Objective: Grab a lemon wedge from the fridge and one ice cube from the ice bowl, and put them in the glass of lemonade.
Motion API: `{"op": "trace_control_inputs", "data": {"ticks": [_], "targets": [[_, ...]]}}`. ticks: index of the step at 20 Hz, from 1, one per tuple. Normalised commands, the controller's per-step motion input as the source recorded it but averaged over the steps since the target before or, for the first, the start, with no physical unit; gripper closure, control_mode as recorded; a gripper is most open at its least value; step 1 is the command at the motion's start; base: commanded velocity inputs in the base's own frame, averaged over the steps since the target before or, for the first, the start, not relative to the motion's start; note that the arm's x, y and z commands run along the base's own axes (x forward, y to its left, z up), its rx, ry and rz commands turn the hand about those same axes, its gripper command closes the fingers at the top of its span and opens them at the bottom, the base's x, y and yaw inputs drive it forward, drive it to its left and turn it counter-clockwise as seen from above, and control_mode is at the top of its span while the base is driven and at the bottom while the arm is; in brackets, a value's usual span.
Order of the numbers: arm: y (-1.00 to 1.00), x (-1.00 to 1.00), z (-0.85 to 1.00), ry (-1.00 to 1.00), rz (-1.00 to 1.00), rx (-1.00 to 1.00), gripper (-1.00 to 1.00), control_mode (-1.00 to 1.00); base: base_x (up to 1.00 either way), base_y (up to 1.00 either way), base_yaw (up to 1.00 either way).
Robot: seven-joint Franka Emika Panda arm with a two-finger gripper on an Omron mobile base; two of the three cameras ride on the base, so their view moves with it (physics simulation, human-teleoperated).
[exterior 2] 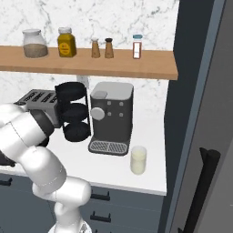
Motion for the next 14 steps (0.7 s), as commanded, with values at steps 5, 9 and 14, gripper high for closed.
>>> {"op": "trace_control_inputs", "data": {"ticks": [5, 9, 14], "targets": [[0.00, 0.17, -0.16, 0.01, -0.06, 0.00, -1.00, -1.00, 0.00, 0.00, 0.00], [0.03, 0.20, -0.02, 0.01, -0.03, 0.00, -1.00, -1.00, 0.00, 0.00, 0.00], [0.21, 0.10, -0.05, 0.05, 0.00, -0.01, -1.00, -1.00, 0.00, 0.00, 0.00]]}}
